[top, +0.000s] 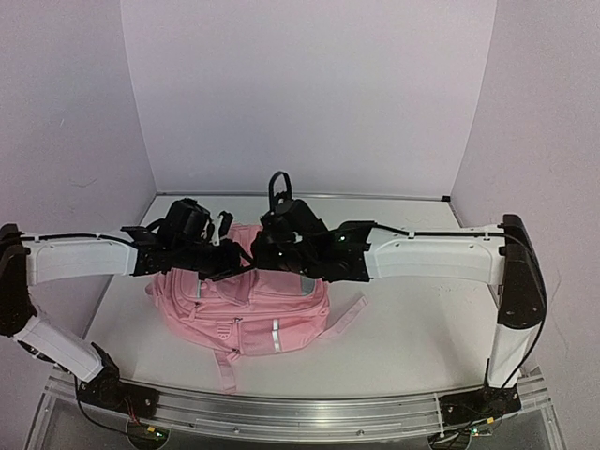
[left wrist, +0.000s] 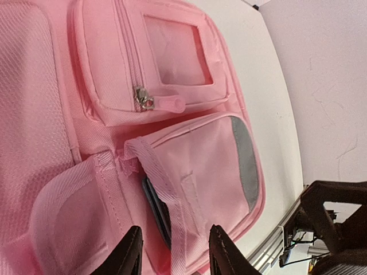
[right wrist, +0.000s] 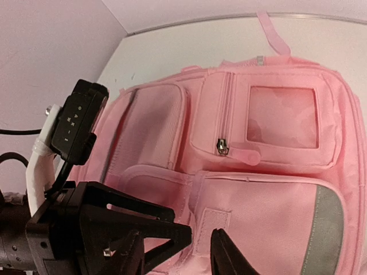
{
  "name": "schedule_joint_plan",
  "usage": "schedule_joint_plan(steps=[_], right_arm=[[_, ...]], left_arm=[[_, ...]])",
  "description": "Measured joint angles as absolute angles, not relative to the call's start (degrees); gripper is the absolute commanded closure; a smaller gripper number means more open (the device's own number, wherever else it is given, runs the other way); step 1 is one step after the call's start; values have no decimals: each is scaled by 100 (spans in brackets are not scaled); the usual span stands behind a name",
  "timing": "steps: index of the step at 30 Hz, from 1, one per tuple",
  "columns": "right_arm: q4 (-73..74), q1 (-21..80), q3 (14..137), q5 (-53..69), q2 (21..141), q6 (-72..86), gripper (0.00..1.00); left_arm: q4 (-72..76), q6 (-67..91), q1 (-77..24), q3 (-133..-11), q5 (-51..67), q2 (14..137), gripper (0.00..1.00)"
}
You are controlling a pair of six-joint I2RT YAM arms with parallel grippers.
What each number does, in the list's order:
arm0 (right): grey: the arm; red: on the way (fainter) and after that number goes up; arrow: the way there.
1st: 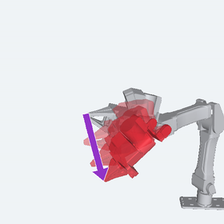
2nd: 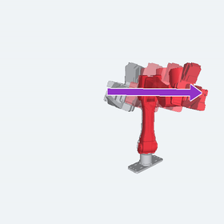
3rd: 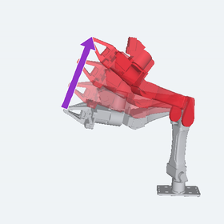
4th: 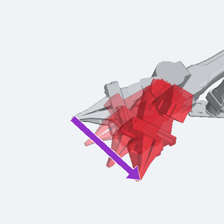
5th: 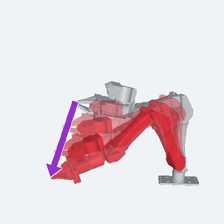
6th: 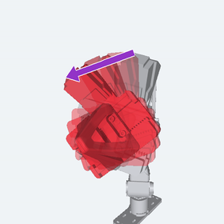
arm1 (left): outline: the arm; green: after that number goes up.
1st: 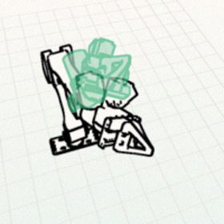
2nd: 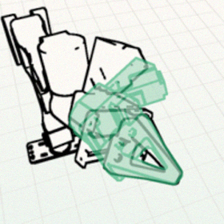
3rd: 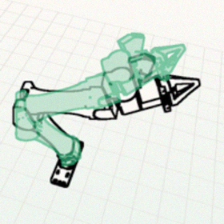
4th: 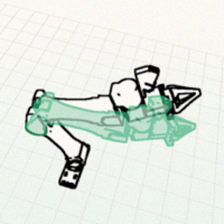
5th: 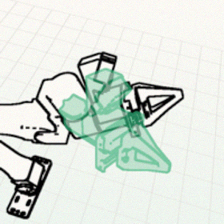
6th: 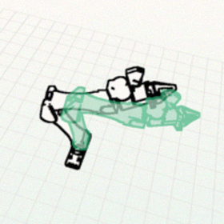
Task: Pack the student bag
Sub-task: Place the personal item in the student bag.
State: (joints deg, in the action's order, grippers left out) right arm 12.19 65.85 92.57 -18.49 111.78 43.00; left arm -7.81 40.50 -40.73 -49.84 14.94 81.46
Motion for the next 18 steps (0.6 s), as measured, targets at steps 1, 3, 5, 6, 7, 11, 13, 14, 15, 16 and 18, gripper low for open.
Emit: schedule_joint_plan(steps=[1,3,5,6,7,11,13,14,15,16,18], right_arm=[[1178,6591,9224,-1884,11072,4294,51],[1099,6596,9152,-1965,10871,4277,50],[1026,6602,9091,-2026,10755,4267,48],[1002,6602,9075,-2034,10737,4265,47],[990,6602,9059,-2031,10735,4265,47],[1010,6602,8982,-1935,10785,4261,48],[999,6602,8982,-1841,10863,4259,51],[988,6599,8982,-1786,10925,4254,56],[982,6598,8984,-1712,11003,4252,60],[982,6600,8986,-1650,11092,4237,64],[987,6598,8986,-1514,11327,4226,73]], left_arm=[[-885,4036,-4073,-4984,1404,7964,55],[-1096,4021,-4073,-4984,1238,7625,51],[-1342,4019,-4069,-4983,1101,7340,47],[-1465,4008,-4057,-4984,1046,7243,44],[-1616,4002,-4032,-4984,1002,7158,42],[-2153,3981,-3792,-4984,990,7011,38],[-2350,3942,-3593,-4984,1032,6967,37],[-2434,3935,-3493,-4983,1061,6935,36],[-2503,3924,-3366,-4978,1093,6895,36],[-2547,3922,-3275,-4978,1128,6854,35],[-2563,3920,-3107,-4953,1201,6762,34]])
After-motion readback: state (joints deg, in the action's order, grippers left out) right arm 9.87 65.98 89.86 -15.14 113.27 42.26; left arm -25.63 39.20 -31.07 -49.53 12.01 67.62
